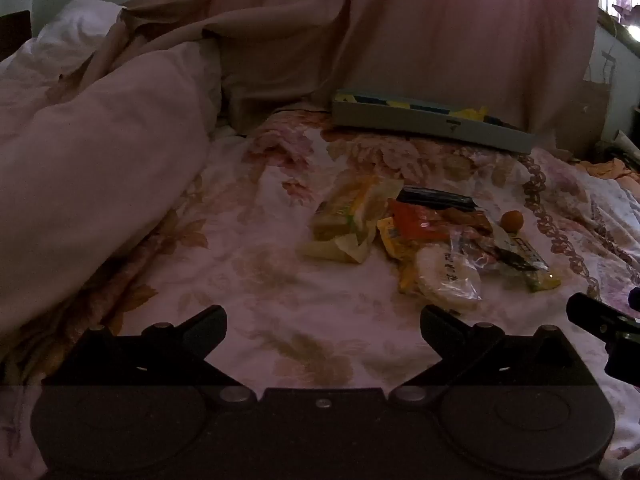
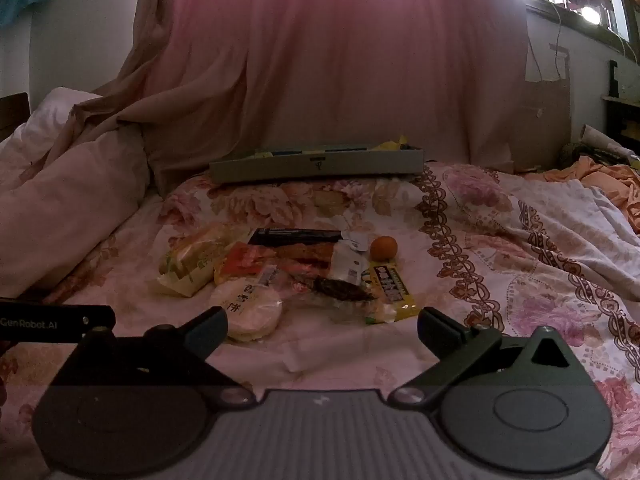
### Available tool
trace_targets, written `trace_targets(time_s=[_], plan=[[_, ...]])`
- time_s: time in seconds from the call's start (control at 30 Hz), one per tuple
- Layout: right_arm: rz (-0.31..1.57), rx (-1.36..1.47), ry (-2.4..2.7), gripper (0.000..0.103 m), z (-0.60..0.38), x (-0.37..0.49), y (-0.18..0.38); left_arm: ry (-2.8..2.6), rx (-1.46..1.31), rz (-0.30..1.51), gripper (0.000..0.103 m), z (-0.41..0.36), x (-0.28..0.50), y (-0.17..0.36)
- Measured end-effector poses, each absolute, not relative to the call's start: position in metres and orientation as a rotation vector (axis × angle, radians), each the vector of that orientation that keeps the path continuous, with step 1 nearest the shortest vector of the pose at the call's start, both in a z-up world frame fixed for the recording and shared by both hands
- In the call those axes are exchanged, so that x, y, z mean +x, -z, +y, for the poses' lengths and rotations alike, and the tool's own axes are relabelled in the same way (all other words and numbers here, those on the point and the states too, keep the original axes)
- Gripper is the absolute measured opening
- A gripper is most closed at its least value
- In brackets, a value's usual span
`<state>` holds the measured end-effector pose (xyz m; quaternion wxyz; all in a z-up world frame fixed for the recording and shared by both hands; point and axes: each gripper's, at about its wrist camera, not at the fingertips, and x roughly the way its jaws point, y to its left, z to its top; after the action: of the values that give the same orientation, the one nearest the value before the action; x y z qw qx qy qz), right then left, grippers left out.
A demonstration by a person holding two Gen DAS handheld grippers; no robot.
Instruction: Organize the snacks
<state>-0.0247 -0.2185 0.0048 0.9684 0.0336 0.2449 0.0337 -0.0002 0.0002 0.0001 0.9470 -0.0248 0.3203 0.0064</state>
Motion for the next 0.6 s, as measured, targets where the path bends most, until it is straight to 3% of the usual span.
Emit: trace_targets(time_s=[0.6], plan=[[0.502, 0.07, -0.07, 0.103, -0.2193, -0.0233, -0.0029, -0.011, -0.052, 0.657, 0.102, 0.0004, 0.0, 0.0]])
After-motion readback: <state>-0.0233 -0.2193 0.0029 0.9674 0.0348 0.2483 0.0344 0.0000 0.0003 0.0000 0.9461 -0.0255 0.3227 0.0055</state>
